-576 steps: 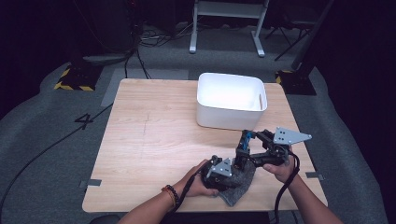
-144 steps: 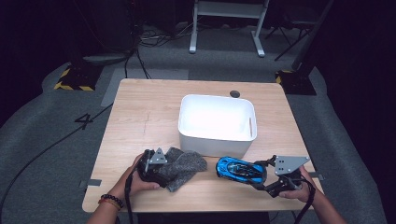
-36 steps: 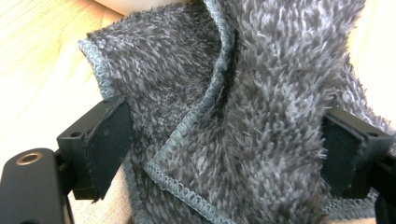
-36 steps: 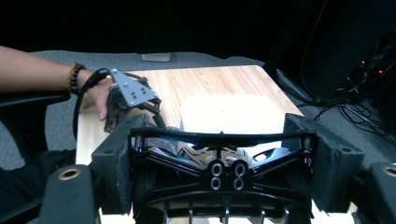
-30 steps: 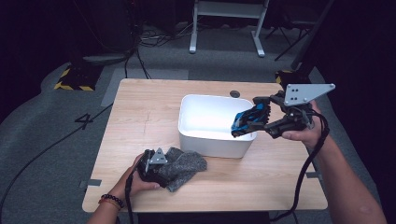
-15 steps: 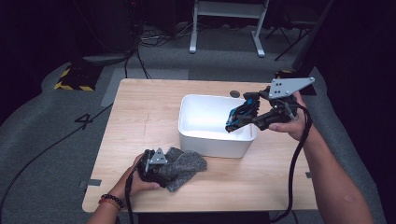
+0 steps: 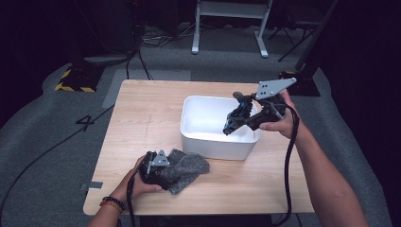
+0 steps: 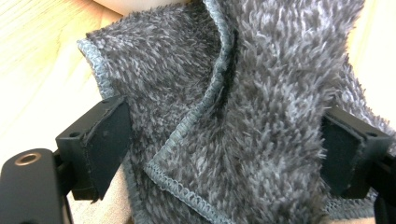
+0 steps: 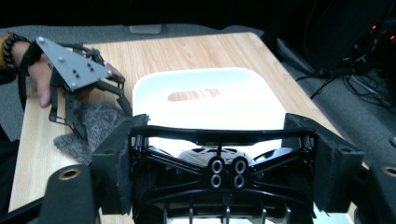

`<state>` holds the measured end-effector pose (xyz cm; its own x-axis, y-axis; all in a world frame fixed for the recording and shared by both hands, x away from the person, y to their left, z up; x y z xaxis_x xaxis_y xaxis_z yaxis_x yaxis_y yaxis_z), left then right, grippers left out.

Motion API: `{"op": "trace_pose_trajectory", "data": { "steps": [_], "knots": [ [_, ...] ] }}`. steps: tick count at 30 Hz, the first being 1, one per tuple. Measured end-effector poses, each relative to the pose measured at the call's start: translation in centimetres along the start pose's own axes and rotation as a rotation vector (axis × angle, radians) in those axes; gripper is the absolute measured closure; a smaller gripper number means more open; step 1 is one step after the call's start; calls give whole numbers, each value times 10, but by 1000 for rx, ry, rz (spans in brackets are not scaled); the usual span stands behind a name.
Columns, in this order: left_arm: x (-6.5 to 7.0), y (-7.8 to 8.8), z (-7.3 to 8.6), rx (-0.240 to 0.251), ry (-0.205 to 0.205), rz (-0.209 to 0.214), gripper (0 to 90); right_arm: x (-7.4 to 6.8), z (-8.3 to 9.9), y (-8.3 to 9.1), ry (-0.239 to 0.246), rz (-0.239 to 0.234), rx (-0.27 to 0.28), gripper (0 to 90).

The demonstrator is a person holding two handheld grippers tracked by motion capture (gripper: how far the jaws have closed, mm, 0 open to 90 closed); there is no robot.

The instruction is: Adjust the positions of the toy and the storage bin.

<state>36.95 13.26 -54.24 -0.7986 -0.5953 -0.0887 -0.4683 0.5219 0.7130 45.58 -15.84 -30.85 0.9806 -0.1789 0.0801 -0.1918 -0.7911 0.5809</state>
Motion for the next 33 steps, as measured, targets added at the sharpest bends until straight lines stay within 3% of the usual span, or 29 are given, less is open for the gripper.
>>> {"op": "trace_pose_trajectory", "data": {
  "steps": [18, 33],
  "knots": [
    [1, 0, 0, -1, 2, -7, 138, 17, 26, -38, -16, -35, -149, 248],
    [1, 0, 0, 1, 2, -8, 139, 26, 43, -61, -29, -49, -232, 248]
  ]
}}
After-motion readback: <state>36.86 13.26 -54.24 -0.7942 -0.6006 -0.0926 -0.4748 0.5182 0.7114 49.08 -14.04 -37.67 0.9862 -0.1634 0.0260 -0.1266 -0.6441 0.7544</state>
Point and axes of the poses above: each handheld gripper's, and its own axes: y roughly backward along the jaws, z roughly out of its underside, x roughly to its right, the point moved 5 cm from there along -y, roughly forward along the jaws, and after that the axes turned 8 degrees about -z, right-handed, at the moved point
